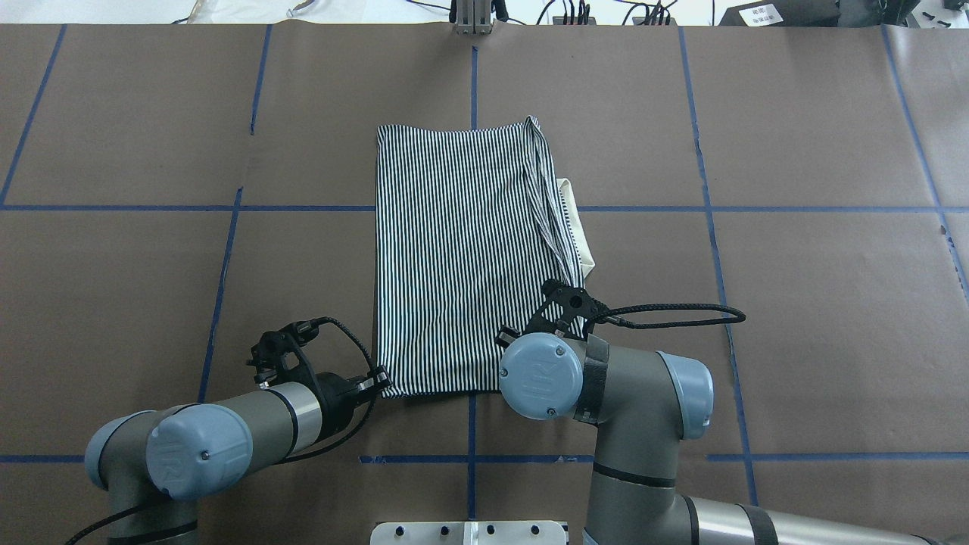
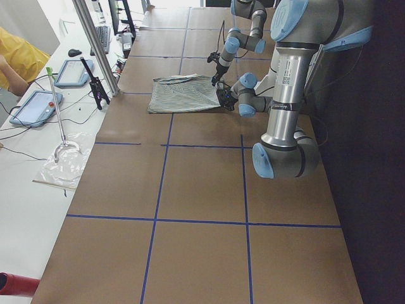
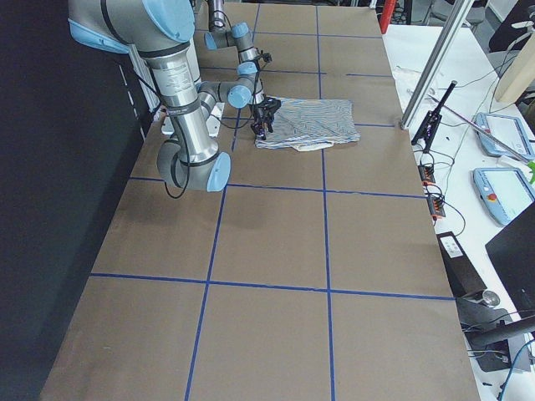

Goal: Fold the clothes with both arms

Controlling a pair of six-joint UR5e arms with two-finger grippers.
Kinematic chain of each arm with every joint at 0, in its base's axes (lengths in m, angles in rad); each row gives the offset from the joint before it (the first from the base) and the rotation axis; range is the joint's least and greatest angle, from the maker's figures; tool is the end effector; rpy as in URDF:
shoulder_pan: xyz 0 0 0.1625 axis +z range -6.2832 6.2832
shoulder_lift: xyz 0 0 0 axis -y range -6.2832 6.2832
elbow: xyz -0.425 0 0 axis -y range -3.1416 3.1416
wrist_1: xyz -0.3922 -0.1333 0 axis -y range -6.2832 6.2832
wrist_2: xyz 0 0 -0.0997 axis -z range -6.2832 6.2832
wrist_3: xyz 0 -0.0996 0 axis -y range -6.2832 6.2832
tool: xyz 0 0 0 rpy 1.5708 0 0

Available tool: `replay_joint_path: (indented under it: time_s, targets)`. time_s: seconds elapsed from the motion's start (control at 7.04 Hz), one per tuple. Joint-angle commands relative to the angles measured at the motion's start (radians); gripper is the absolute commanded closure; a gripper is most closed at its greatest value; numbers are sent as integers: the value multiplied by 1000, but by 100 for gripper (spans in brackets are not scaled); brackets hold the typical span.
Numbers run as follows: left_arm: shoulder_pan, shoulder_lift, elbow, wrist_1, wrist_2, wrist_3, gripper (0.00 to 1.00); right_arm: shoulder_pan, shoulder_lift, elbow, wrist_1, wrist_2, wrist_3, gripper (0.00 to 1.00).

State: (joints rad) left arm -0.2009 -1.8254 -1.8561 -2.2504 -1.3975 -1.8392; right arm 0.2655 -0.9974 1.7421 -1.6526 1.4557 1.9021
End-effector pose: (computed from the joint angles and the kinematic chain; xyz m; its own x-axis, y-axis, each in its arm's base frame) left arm 0.5284 -0.2612 0.3123 0.2309 -0.3136 -0.9210 0.4319 0.8813 -0.1918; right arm -0.5974 -0.3124 0.2703 0.6123 0.5013 0.6114 -0.5584 0.8216 -0.1146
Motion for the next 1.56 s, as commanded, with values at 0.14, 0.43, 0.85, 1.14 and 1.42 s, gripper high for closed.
replay_joint_path:
  time_s: [0.14,0.43,0.85,1.14,1.42]
  targets:
    - [0,2,0,0,0,2,100,0,3,-7,5,-2,2,77]
    - [0,0,0,0,0,0,100,0,6,-12,11,-2,9,100]
    - [0,-3,-24,5,-11,14,100,4,8,28,16,-3,11,100]
    - [-11,8,-169,104,-83,15,100,11,-27,185,-13,-2,9,100]
    - [-9,0,-395,349,-86,15,100,-31,-33,383,-190,-2,34,100]
